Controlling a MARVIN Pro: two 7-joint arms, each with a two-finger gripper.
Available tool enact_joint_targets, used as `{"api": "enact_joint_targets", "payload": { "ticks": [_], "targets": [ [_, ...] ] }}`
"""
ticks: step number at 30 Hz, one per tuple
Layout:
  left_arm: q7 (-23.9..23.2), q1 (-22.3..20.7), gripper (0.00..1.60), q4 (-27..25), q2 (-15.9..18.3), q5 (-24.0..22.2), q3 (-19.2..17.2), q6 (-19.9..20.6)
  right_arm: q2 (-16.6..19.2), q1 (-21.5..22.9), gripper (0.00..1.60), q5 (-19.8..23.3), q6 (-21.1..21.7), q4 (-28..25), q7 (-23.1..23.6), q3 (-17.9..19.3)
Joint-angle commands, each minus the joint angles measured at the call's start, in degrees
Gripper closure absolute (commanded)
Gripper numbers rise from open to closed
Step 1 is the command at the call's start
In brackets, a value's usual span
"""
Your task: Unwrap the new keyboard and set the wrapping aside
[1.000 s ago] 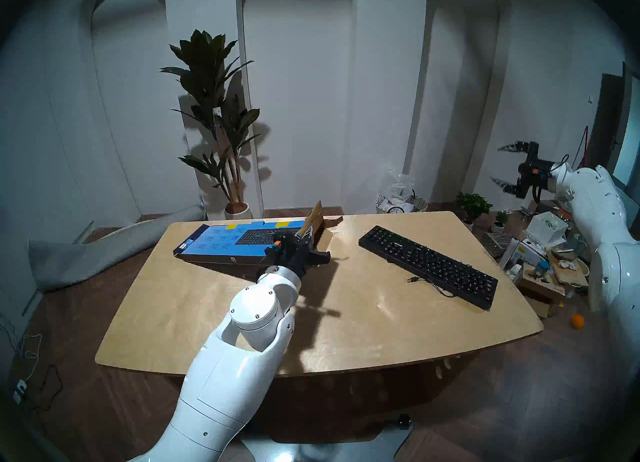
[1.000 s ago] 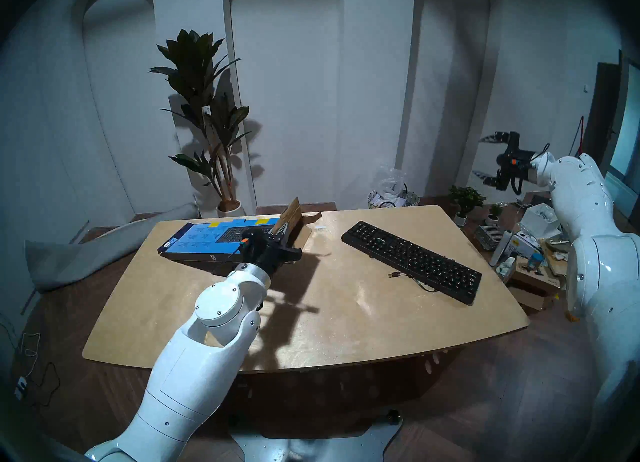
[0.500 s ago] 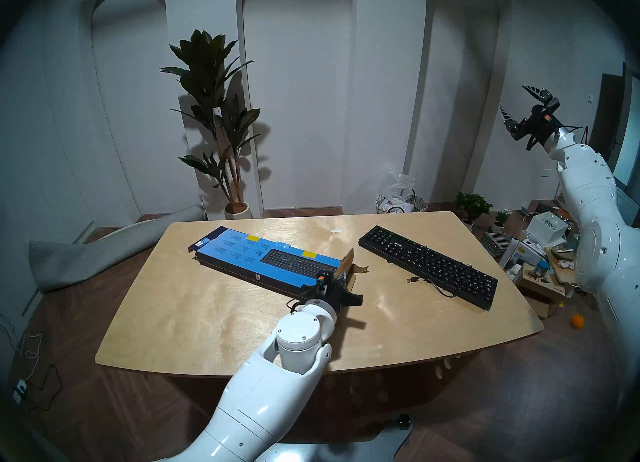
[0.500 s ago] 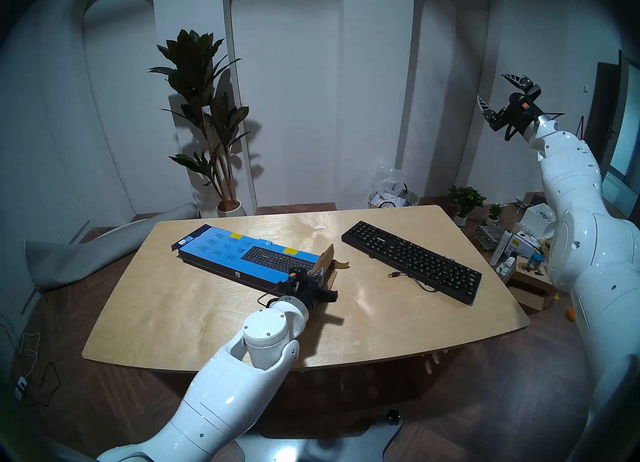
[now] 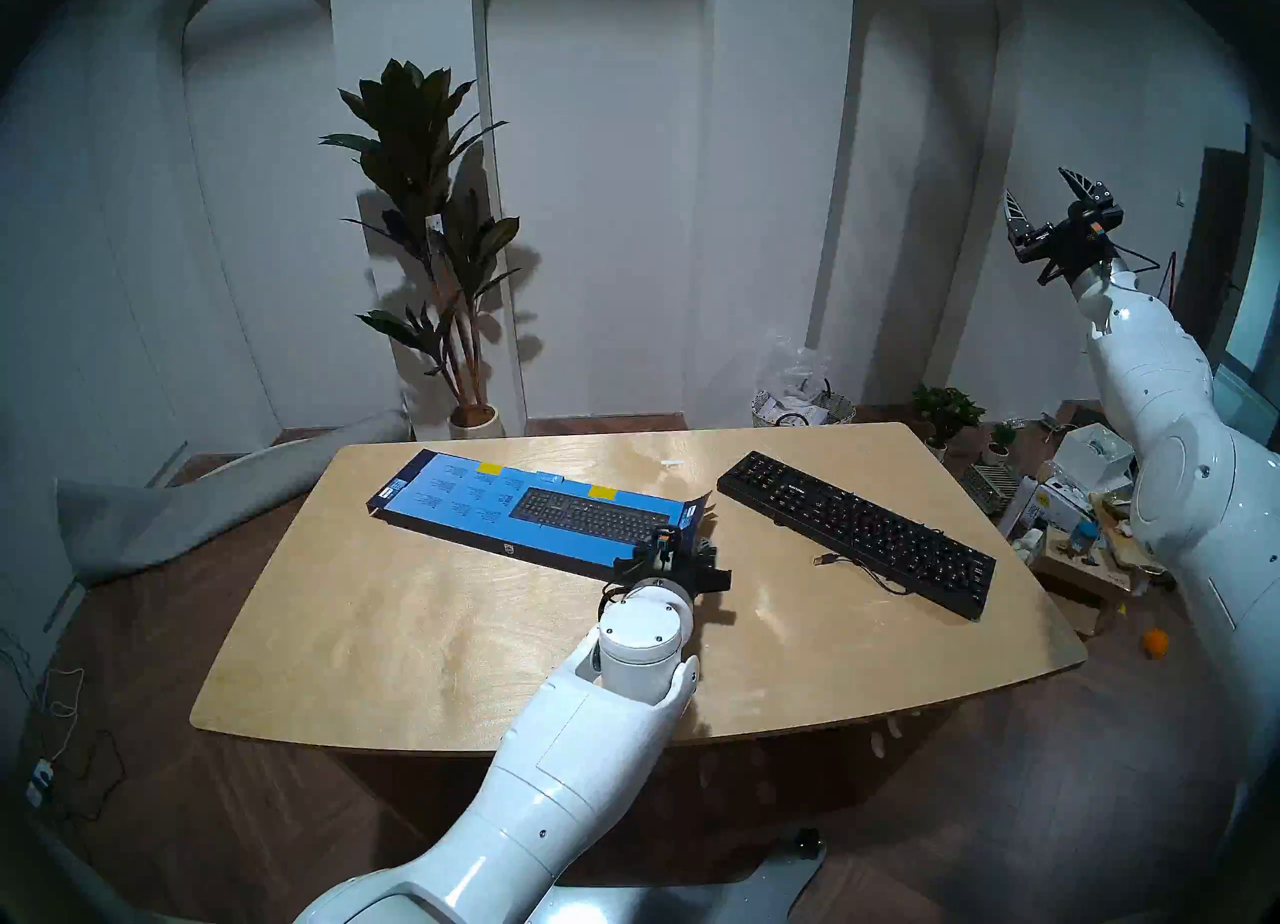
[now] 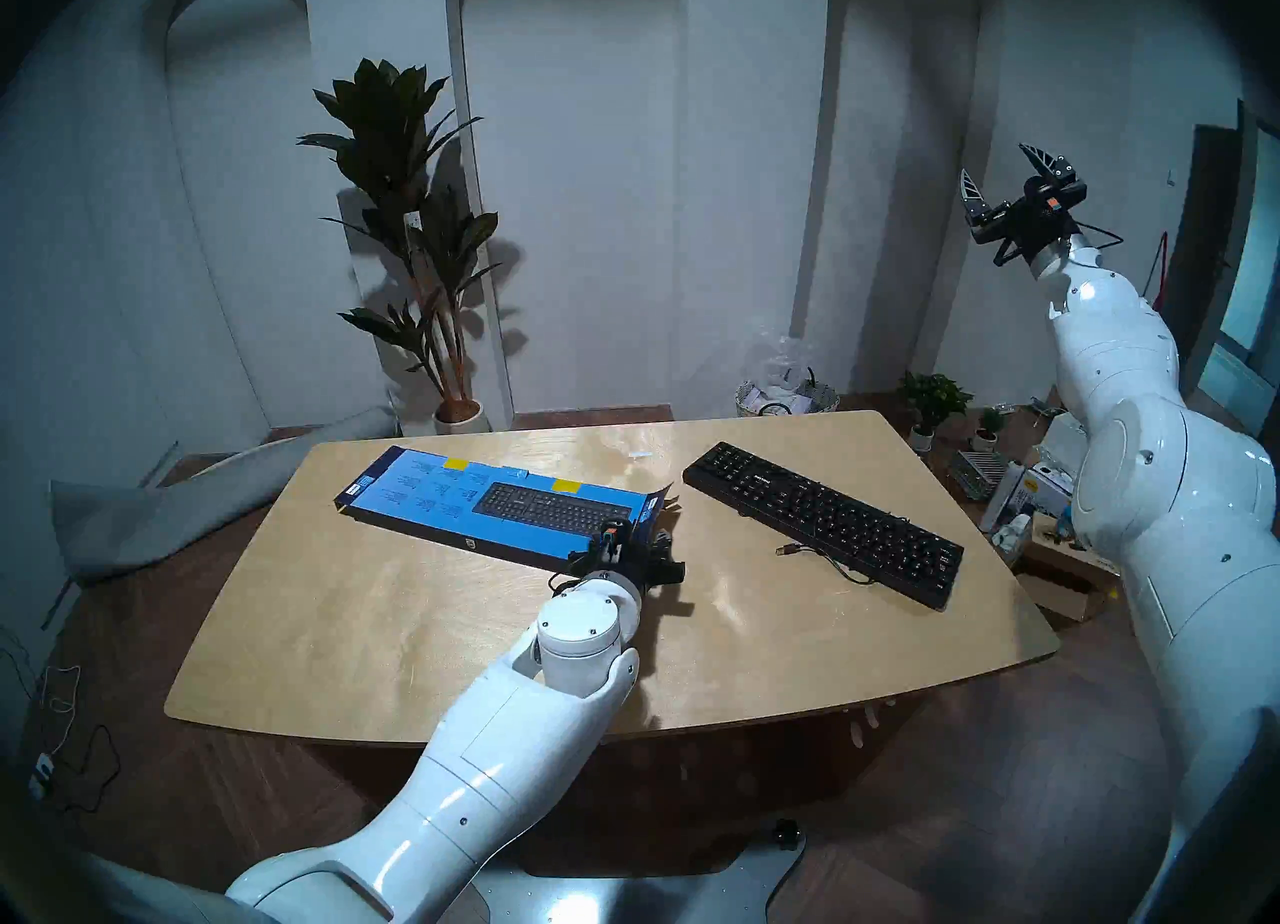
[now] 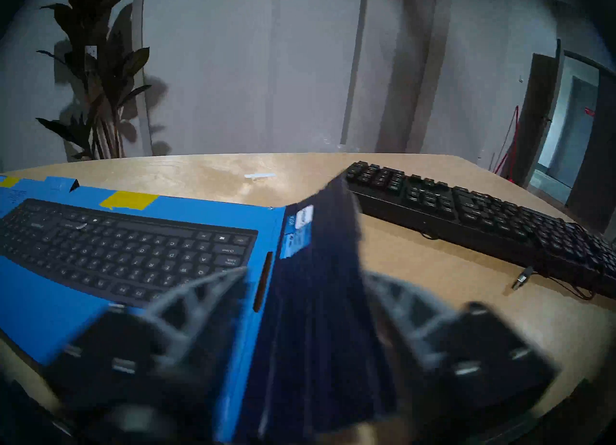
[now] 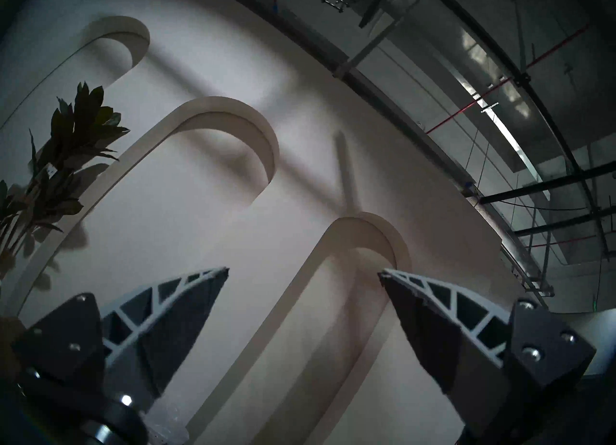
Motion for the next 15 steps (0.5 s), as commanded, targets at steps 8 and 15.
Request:
{"api": "enact_joint_targets", "payload": {
  "ticks": [8,15],
  "targets": [
    [-0.2,-0.9,0.00,-10.4,0.3,0.7,5.8,-3.8,-0.4,5.0,0.00,0.3,-0.6,-0.1,-0.9,0.4],
    [1.3,-3.3,0.00,-15.6,2.3,3.7,3.2,-8.2,-1.3,4.9,0.00,0.9,-0.2,0.8,-1.0,0.9]
  ]
}}
